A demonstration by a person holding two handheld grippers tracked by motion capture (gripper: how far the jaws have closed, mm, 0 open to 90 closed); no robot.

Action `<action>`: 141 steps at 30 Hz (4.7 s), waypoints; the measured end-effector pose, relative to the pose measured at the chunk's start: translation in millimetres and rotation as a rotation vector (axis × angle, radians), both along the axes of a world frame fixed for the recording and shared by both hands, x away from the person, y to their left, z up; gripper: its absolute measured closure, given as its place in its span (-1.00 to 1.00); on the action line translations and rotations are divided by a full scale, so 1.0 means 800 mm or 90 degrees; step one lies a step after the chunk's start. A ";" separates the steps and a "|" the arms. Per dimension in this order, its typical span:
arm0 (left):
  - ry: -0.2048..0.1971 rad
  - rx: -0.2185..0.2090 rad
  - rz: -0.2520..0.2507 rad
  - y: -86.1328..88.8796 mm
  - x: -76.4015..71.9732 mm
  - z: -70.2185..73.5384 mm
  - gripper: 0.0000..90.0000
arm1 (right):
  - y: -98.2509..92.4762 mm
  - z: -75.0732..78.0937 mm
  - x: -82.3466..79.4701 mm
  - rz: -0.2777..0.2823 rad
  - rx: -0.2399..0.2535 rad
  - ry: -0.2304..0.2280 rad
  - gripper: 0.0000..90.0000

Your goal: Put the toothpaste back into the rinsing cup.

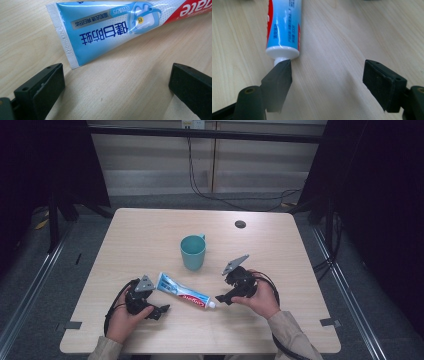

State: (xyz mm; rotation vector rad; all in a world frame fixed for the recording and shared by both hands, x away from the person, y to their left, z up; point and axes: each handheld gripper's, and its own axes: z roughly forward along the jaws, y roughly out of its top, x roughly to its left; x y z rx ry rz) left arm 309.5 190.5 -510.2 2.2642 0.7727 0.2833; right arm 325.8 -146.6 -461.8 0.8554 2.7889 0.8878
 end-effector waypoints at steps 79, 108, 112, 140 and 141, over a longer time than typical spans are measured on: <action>0.000 0.001 -0.004 0.001 0.000 0.000 -1.00 | 0.100 -0.020 0.012 0.104 -0.057 0.064 0.34; 0.052 -0.122 0.020 0.002 0.000 0.021 -0.80 | 0.055 0.023 -0.001 0.068 0.029 -0.016 0.56; 0.068 -0.155 0.024 -0.001 0.001 0.025 -0.80 | 0.048 0.029 -0.002 0.061 0.040 -0.028 0.56; 0.105 -0.270 0.016 -0.041 0.015 0.045 -0.70 | 0.033 0.054 -0.008 0.042 0.066 -0.063 0.56; 0.105 -0.271 0.014 -0.042 0.016 0.045 -0.70 | 0.033 0.054 -0.008 0.042 0.066 -0.063 0.56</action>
